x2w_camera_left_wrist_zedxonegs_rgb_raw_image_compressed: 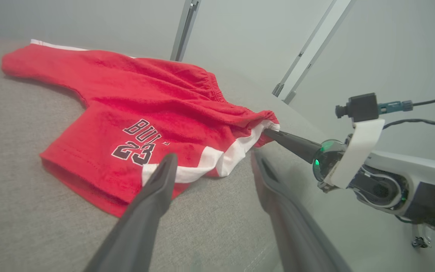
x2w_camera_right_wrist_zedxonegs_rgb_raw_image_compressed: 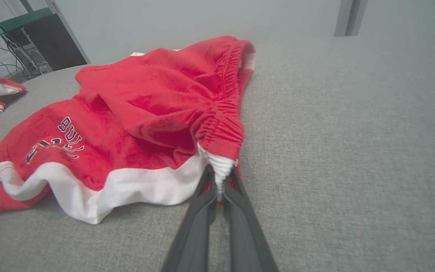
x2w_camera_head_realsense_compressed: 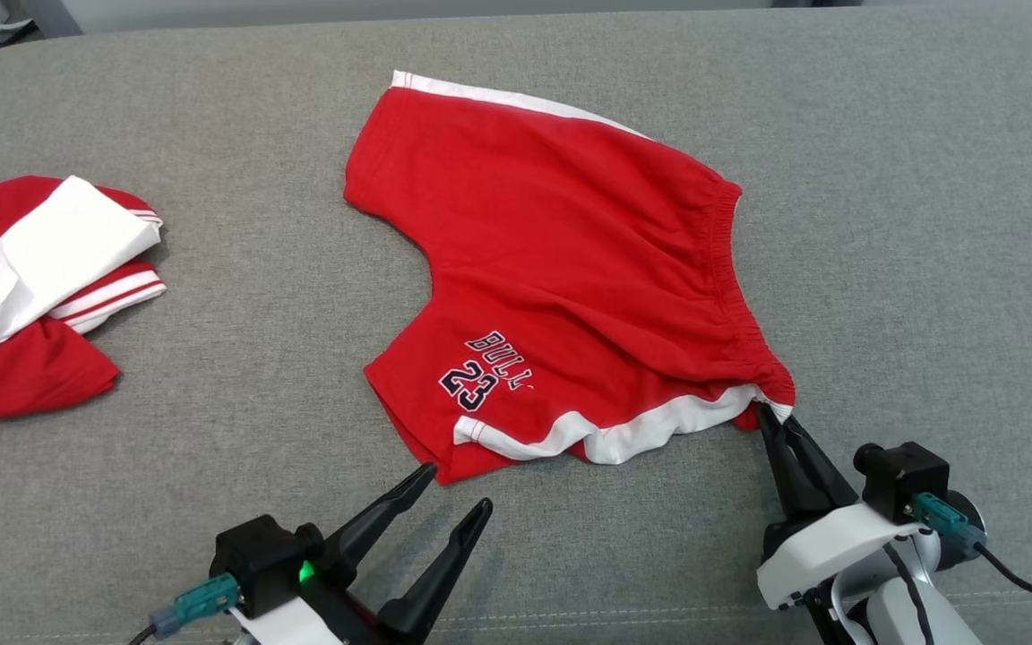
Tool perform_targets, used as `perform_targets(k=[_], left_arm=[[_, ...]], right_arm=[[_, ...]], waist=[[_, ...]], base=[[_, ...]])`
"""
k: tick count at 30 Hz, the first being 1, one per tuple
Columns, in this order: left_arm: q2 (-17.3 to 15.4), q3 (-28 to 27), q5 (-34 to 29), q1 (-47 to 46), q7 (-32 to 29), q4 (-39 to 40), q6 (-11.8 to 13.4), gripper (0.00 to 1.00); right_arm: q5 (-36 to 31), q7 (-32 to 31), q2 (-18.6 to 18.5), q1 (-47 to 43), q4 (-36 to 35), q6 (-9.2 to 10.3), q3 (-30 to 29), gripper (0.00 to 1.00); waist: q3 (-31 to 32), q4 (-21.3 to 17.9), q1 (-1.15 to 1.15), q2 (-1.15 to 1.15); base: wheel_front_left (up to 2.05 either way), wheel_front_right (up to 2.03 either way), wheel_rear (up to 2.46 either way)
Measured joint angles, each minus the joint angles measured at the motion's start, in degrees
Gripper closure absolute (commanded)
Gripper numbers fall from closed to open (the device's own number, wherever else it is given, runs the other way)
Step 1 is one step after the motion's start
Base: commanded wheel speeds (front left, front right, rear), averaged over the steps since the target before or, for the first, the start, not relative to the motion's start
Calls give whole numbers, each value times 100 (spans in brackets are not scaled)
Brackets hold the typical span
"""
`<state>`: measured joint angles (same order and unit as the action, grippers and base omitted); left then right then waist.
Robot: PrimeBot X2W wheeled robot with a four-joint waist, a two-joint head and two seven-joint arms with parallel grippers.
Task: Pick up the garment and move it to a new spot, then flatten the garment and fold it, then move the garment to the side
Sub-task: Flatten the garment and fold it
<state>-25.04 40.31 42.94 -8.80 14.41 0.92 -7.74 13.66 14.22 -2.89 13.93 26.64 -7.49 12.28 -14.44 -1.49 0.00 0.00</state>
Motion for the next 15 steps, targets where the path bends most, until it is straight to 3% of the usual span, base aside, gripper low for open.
perform_targets(k=[5,15], left_arm=[[-120,209,65,-318,0,-459,0,0],[-19,394,291,-794,0,-1373,0,1]], right_arm=[[-14,0,1,-14,-42,0,134,100],[-42,0,0,83,-143,0,459,100]], waist=[[-125,-110,0,0],[-374,-425,0,0]], base=[[0,0,0],[0,0,0]])
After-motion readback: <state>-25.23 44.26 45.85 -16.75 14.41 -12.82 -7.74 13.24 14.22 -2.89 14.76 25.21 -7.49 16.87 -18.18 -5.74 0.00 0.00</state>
